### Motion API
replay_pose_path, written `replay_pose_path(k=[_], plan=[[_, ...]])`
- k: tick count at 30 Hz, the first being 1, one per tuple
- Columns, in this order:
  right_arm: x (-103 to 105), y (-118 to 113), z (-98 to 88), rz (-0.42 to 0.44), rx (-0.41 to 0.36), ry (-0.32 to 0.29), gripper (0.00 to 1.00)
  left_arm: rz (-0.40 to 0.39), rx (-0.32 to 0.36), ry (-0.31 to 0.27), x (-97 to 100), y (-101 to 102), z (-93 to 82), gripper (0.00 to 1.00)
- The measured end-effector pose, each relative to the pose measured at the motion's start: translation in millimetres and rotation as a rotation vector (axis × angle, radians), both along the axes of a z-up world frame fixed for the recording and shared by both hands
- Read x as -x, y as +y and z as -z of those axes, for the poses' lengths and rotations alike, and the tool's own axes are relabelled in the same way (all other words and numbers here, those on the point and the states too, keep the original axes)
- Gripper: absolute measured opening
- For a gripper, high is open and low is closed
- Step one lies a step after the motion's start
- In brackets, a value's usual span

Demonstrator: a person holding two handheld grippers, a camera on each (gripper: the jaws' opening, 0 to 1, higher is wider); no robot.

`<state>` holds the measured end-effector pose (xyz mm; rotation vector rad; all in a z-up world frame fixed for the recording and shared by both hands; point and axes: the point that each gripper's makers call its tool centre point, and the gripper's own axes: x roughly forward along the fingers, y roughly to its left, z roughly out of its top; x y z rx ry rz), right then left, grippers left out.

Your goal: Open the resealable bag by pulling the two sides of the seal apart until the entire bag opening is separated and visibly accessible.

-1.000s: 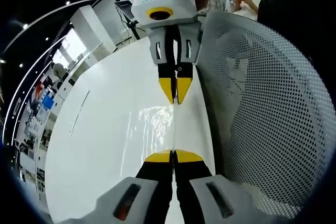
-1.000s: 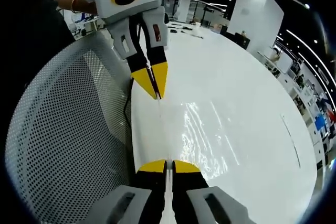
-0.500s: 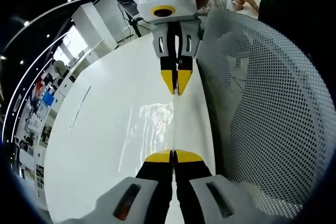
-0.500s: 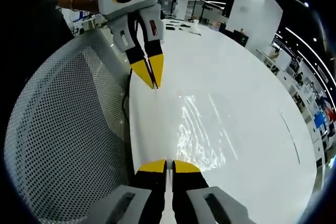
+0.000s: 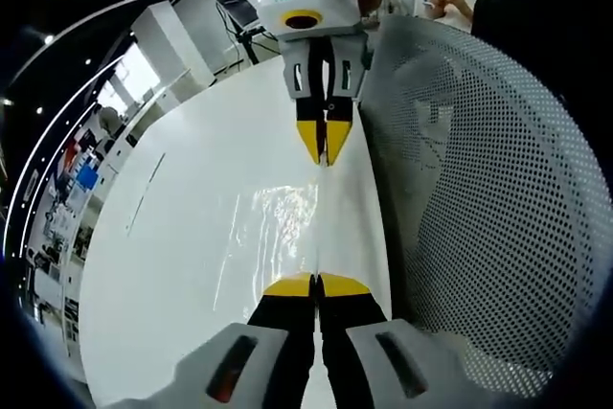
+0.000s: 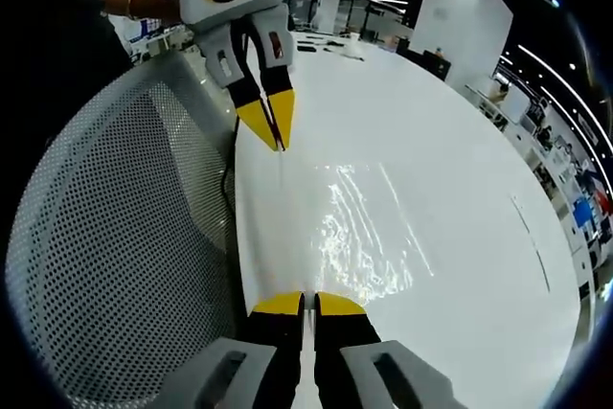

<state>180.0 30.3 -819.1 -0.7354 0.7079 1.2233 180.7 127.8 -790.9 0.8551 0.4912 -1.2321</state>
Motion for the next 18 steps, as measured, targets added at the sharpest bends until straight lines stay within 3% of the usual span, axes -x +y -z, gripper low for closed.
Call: replay_pose_path(k=[18], plan=[[2.2, -5.3, 5.0, 0.007, 0.009, 0.010, 0.00, 0.010, -0.021, 0.011, 3.3, 1.7, 4.1, 0.00]])
